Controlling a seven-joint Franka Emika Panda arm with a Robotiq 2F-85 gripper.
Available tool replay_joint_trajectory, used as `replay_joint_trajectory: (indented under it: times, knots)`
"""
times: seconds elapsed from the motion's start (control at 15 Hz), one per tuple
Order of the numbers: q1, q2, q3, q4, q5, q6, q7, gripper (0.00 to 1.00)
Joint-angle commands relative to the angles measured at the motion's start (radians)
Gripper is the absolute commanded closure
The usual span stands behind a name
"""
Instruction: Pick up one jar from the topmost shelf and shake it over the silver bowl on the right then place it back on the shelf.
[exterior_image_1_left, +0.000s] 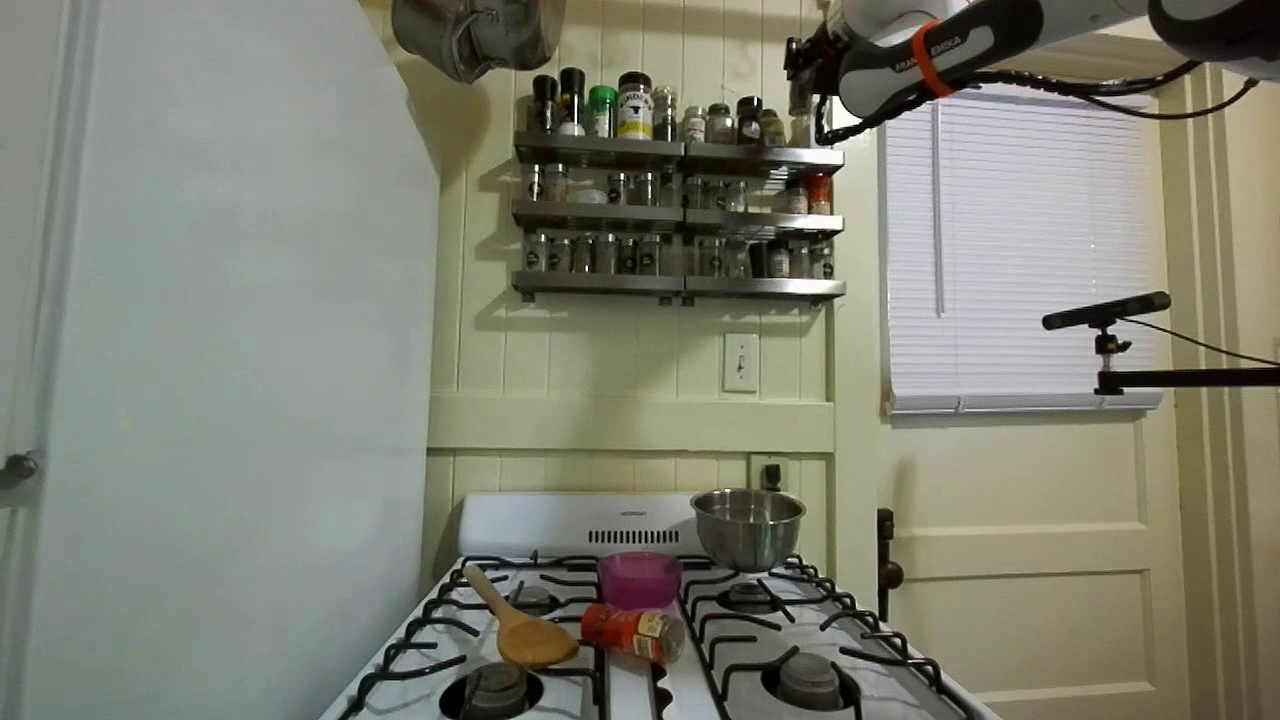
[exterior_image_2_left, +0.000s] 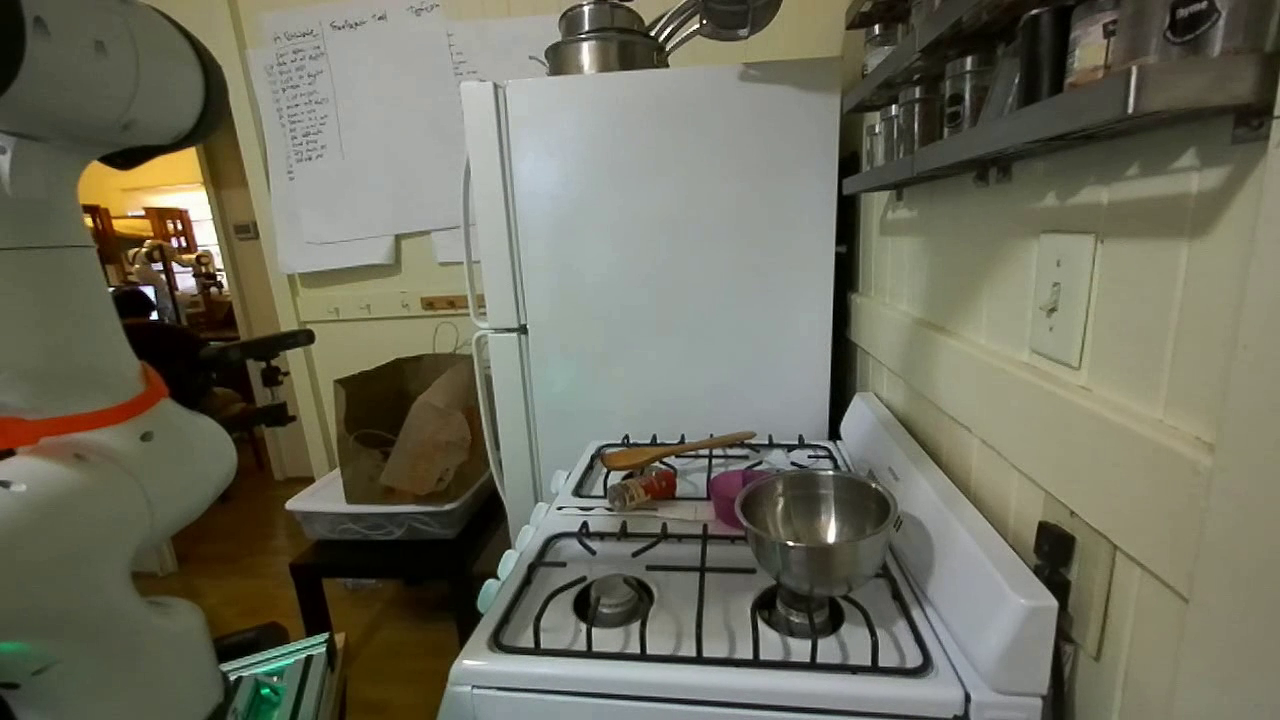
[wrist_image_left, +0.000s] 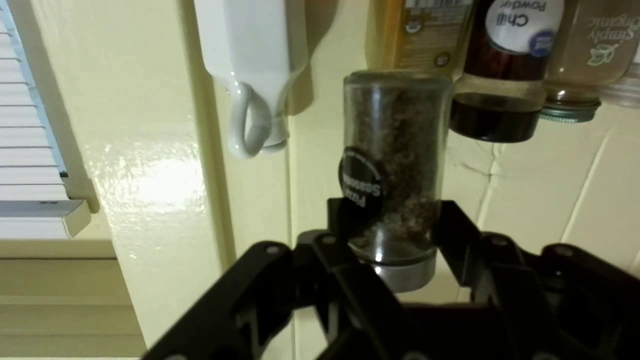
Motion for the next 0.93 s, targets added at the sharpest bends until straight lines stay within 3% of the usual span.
replay_joint_trajectory:
  times: [0.0, 0.87]
  knots:
    - [0.002, -0.001, 0.001, 0.0, 0.0, 0.0, 0.0, 0.77]
    - [-0.038, 0.052, -0.05, 0.027, -0.02, 0.023, 0.036, 0.77]
